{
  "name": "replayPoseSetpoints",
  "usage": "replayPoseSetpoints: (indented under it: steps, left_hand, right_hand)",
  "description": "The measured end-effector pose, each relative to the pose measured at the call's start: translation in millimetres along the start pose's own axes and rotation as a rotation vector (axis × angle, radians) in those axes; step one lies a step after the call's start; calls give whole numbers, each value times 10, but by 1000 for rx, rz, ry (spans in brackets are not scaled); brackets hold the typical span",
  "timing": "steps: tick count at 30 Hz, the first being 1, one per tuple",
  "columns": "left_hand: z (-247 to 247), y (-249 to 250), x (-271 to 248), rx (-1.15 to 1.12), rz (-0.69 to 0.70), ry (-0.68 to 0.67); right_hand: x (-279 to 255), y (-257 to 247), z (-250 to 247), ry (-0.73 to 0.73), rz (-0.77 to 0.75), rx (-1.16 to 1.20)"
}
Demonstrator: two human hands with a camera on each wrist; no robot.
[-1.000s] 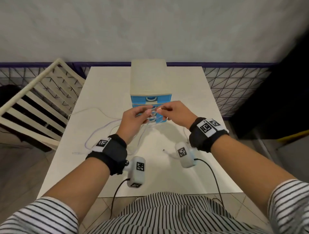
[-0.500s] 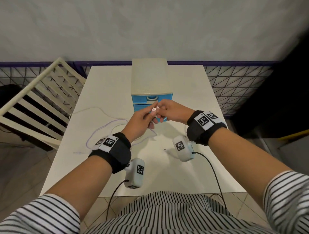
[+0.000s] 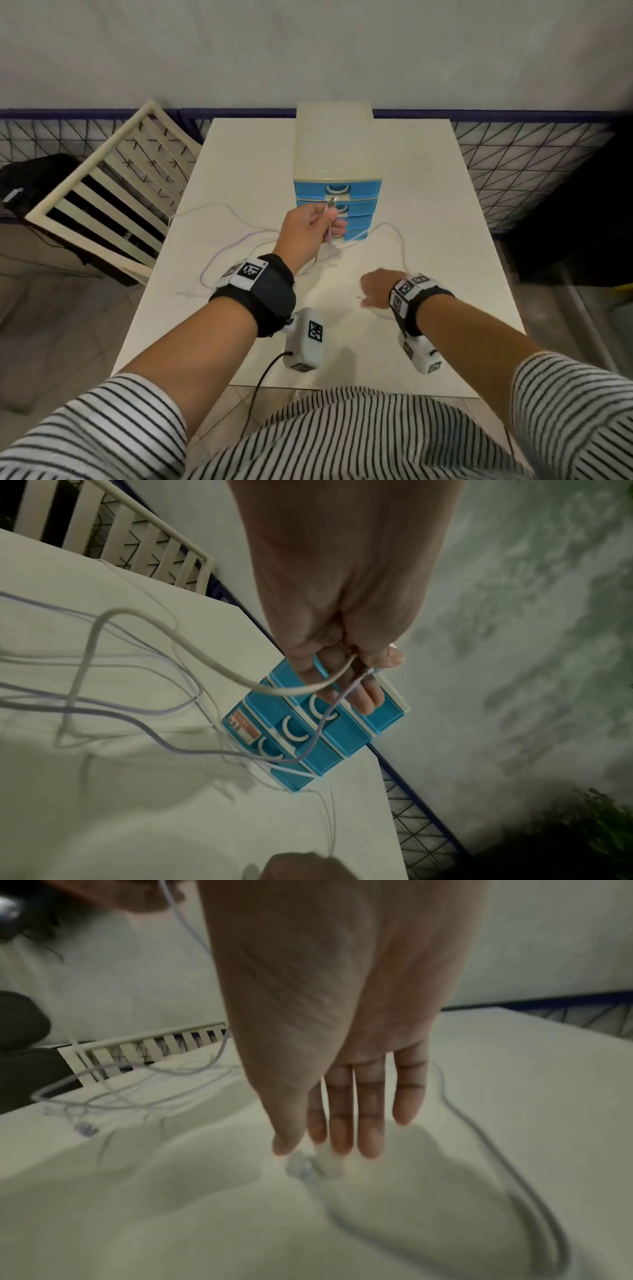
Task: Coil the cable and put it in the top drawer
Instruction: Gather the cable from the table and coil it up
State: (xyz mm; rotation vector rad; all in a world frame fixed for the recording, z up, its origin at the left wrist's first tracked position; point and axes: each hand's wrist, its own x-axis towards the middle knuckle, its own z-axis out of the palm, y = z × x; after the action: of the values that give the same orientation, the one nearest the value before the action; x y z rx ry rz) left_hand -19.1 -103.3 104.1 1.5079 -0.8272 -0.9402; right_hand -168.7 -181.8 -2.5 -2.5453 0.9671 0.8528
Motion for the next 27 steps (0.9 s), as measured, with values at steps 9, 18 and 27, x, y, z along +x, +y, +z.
replayPoseSetpoints:
  steps: [9,18,27]
  left_hand:
    - [-70,49,-47,-60,-81,-44]
    - [29,-104,-109,-111,-44,48]
    - [51,-53,-94,-155,-93,130]
  right_hand:
    - [-107,-36,-45,138,-6,781]
    - [-504,-227,-992,308,-274,1504]
    - [-538,-296,-1029,195,-330,1628]
